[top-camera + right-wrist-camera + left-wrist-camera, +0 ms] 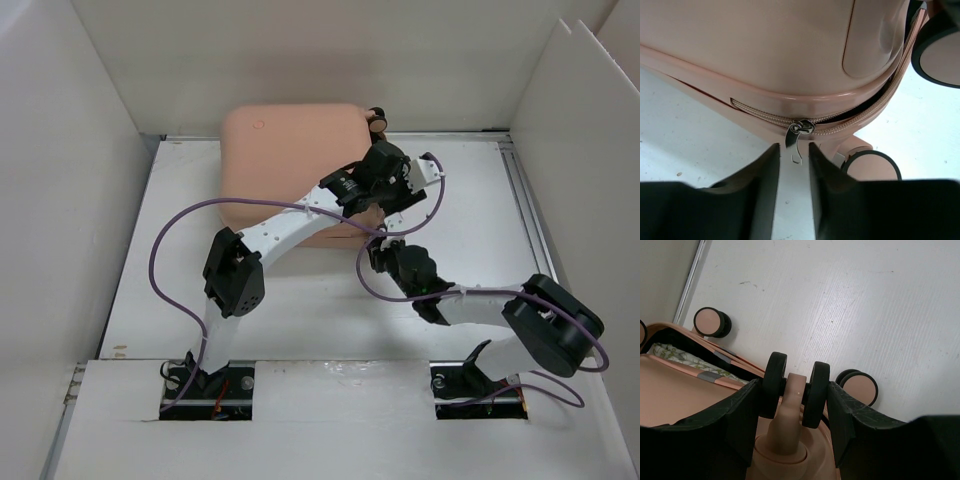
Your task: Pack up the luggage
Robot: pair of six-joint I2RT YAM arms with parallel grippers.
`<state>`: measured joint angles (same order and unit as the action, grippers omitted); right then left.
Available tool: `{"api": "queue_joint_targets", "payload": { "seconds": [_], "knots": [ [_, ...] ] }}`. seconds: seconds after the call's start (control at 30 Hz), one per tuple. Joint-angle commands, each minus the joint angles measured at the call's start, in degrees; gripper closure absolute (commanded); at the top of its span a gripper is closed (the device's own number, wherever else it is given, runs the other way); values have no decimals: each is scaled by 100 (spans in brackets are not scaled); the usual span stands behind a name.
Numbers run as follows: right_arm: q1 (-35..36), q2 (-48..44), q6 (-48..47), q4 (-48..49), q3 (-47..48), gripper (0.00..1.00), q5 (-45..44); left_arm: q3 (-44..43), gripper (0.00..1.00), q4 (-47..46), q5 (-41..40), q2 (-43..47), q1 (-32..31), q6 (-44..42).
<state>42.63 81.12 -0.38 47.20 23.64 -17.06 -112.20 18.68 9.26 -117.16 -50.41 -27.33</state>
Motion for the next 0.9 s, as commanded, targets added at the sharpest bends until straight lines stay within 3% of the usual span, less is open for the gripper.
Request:
{"api": "queue_joint_targets", "payload": {
  "seconds": [0.0, 0.17, 0.23, 0.3, 0.57, 0.77, 0.87],
  "knots": [
    [-220, -88, 214, 238, 167, 63, -368, -126, 100, -347, 252, 739, -144, 343],
    [-220, -26, 267, 62, 378, 63, -429, -126, 100, -347, 252, 739, -144, 343],
    [-167, -26, 328, 0, 378, 78, -534, -126, 100, -347, 252, 739, -144, 343],
    [-115, -193, 328, -123, 378, 87, -928, -126, 100, -347, 252, 739, -144, 343],
    [-62, -589, 460, -580, 255, 100, -1336, -126, 100, -347, 252, 739, -144, 343],
    [-62, -395, 460, -580, 317, 99, -1133, -126, 100, -347, 200, 739, -144, 343],
    [-9, -623, 460, -720, 194, 89, -1404, -126, 100, -347, 199, 739, -144, 343]
  ]
}}
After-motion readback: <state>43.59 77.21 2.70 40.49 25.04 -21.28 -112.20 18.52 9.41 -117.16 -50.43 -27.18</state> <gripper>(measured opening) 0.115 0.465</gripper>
